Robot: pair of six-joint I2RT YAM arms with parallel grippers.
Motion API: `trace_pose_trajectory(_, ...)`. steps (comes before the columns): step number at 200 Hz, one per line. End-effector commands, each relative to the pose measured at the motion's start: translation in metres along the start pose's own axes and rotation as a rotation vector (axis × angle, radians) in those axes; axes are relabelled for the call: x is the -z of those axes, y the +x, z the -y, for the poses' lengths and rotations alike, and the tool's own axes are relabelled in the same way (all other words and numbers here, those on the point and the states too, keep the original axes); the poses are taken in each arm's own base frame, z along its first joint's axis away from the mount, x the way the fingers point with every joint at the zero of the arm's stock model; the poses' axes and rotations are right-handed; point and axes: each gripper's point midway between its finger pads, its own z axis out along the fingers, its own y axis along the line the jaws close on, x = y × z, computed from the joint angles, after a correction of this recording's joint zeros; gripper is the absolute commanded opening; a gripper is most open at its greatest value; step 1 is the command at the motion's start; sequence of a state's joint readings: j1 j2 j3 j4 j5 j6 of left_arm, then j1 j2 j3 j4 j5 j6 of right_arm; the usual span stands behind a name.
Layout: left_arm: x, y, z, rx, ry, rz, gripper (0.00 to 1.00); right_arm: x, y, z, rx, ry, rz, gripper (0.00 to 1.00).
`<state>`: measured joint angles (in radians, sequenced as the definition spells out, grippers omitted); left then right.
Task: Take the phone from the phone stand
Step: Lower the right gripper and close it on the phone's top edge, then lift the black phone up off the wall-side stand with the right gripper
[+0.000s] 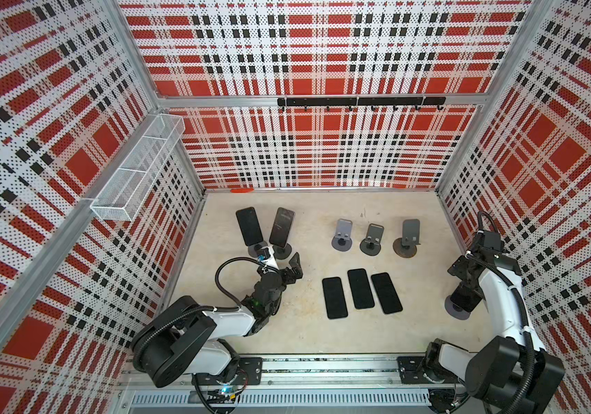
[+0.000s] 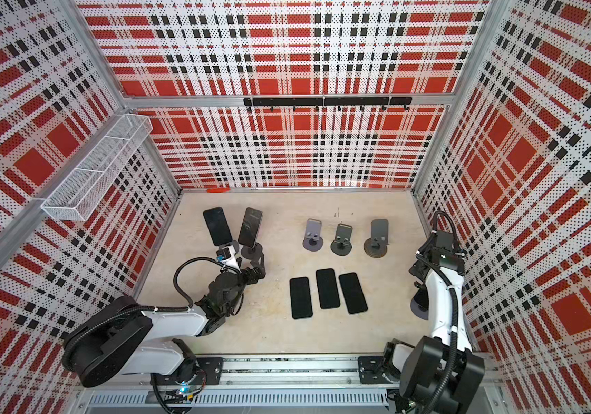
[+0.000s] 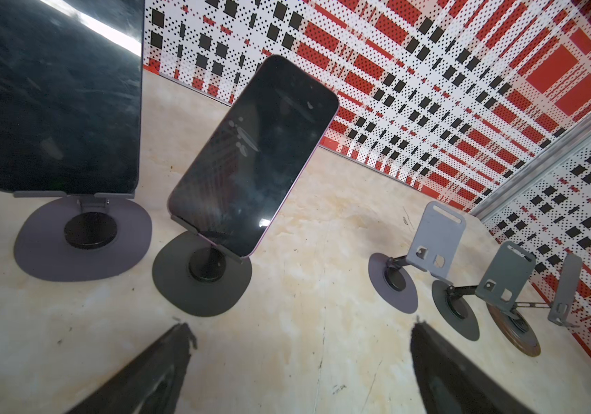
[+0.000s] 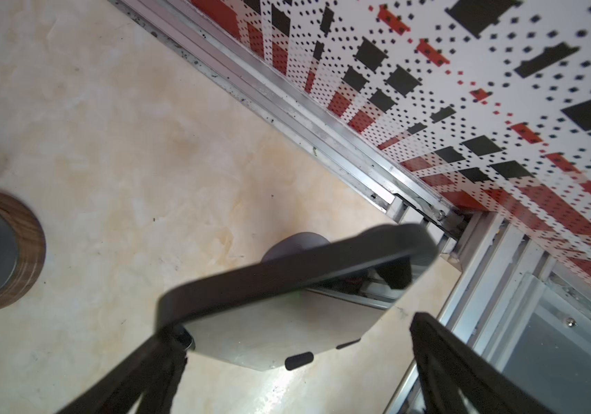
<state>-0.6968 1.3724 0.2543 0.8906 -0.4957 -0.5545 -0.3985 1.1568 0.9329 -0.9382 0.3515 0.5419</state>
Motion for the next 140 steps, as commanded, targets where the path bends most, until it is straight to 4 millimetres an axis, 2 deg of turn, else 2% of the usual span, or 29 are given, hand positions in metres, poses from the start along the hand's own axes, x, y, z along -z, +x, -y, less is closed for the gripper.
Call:
trace_pose_trajectory(1,-0.005,-0.007,0.007,0.020,0.017,0.018,0.98,0.002,-0.008,0.003,-0.008,0.008,0.032,1.00)
trace_pose_trajectory(43,-0.005,-0.007,0.008,0.021,0.019,0.016,0.98,-0.001,-0.006,0.004,-0.011,0.009,0.048,1.00)
trace_pose_trajectory(71,-0.005,-0.006,0.008,0.021,0.021,0.014,0.98,-0.010,-0.003,-0.003,0.010,-0.006,0.015,1.00)
trace_pose_trajectory(140,-0.004,-0.006,0.009,0.032,0.029,0.013,0.98,-0.012,-0.004,-0.009,0.004,-0.046,0.045,1.00)
